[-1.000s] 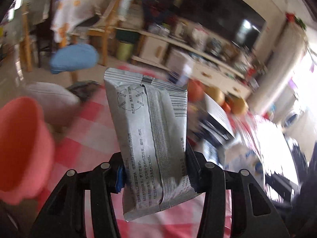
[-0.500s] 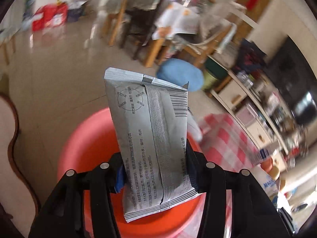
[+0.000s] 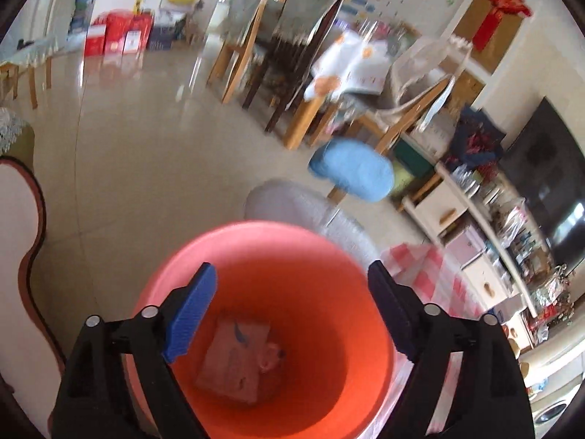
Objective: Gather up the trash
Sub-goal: 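Open left tool over the pink bucket while right tool releases the bottle into it, then bring both empty tools back over the trash pile on the table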
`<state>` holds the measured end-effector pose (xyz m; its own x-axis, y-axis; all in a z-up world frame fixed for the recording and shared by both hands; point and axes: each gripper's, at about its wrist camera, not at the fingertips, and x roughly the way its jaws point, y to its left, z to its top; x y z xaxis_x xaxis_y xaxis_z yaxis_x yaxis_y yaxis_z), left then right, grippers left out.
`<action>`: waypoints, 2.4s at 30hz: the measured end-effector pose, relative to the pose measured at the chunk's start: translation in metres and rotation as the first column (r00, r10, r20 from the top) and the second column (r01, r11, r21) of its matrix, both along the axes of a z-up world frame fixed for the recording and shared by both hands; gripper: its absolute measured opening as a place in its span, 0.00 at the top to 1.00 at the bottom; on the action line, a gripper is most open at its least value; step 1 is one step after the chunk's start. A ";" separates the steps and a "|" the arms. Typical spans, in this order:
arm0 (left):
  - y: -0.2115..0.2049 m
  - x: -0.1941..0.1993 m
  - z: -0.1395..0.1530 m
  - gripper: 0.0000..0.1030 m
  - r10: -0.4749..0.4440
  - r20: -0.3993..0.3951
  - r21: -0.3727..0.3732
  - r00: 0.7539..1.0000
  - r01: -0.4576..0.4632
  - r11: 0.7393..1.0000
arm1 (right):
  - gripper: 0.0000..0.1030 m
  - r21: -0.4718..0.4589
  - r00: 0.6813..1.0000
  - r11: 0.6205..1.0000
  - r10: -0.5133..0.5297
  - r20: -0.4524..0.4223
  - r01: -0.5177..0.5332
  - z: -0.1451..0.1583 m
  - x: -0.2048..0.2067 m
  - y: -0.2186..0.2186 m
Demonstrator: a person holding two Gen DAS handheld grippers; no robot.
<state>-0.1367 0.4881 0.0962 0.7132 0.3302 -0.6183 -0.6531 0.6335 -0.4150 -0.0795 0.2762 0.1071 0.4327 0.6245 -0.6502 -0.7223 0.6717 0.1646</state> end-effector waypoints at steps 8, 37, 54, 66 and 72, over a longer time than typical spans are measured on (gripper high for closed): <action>-0.066 0.011 0.029 0.09 -0.159 0.156 0.252 0.975 0.116 0.961 | 0.11 0.011 0.989 0.989 -0.150 -0.008 0.150 -0.018 -0.015 -0.080; -0.262 0.043 0.009 0.08 -0.667 -0.133 0.425 0.733 0.650 0.630 | 0.04 0.041 0.962 0.961 -0.273 0.027 0.272 -0.029 -0.064 -0.229; -0.331 0.053 -0.016 0.08 -0.757 -0.248 0.416 0.604 0.772 0.480 | 0.04 0.080 0.921 0.918 -0.386 -0.046 0.389 -0.032 -0.047 -0.300; -0.379 0.059 -0.028 0.08 -0.814 -0.297 0.401 0.500 0.838 0.369 | 0.04 0.093 0.850 0.848 -0.506 -0.144 0.521 -0.037 -0.024 -0.359; -0.383 0.075 -0.022 0.08 -0.825 -0.263 0.385 0.501 0.838 0.386 | 0.04 0.092 0.778 0.785 -0.579 -0.243 0.613 -0.045 -0.009 -0.396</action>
<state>-0.0620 0.1046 0.0739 0.7672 -0.2056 -0.6075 0.2937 0.9547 0.0479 -0.0880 -0.1193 0.0619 0.6302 0.3826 -0.6756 -0.1274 0.9093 0.3962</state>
